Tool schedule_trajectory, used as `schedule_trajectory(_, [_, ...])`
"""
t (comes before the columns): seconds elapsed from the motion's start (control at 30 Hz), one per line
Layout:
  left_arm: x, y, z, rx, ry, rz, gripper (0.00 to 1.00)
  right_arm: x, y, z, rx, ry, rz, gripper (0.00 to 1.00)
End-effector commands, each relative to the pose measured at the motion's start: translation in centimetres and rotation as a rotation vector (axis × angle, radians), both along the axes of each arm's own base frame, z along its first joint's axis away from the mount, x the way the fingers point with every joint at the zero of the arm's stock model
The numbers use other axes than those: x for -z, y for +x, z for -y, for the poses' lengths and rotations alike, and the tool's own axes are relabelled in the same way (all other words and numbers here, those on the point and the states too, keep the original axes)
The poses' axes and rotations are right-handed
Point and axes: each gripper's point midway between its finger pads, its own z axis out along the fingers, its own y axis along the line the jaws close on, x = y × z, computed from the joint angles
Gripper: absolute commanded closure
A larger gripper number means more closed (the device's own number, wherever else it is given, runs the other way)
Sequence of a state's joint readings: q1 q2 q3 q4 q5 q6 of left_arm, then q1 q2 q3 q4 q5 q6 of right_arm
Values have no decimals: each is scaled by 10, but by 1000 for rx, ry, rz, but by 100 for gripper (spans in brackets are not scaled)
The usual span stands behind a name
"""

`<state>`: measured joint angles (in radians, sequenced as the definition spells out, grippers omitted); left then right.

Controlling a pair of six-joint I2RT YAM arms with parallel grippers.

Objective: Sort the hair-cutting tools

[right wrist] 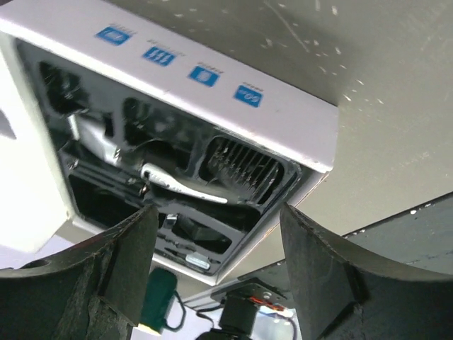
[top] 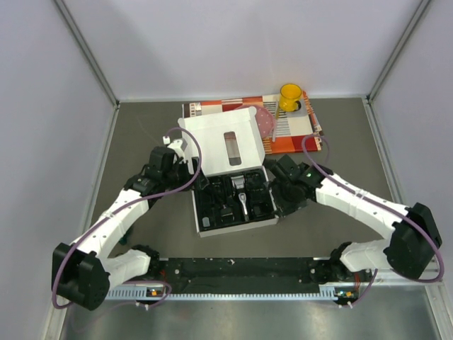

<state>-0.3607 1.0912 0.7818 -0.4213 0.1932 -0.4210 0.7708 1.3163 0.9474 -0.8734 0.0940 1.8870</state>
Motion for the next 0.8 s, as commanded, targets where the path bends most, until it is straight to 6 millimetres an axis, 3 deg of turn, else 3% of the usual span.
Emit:
schedule_trajectory(0.0, [-17, 10, 1, -13, -12, 46, 14, -41, 13, 9, -185, -95, 180, 32])
schedule_trajectory(0.07, [-17, 10, 1, -13, -12, 46, 14, -49, 19, 4, -273, -122, 213, 33])
schedule_trajectory(0.17, [-19, 10, 1, -10, -12, 57, 14, -62, 27, -14, -566, -178, 272, 38])
schedule_trajectory(0.27, [-20, 10, 2, -3, -22, 66, 14, -54, 16, -25, -826, -196, 260, 41])
schedule_trajectory(0.33, [-20, 10, 3, 1, -25, 65, 14, -40, 6, -29, -956, -223, 237, 50])
schedule_trajectory(0.37, [-21, 10, 2, -2, -23, 71, 14, -35, 1, -31, -993, -227, 233, 51])
schedule_trajectory(0.47, [-22, 10, 2, -3, -23, 81, 14, -19, -10, -27, -1065, -286, 206, 75])
schedule_trajectory(0.53, [-21, 10, 2, -2, -23, 80, 14, -10, -14, -30, -1093, -287, 200, 85])
schedule_trajectory(0.67, [-20, 10, 5, 11, -33, 73, 14, 2, -18, -44, -1138, -221, 208, 87])
schedule_trajectory(0.77, [-18, 10, 5, 13, -31, 64, 14, 5, -14, -41, -1129, -250, 213, 88])
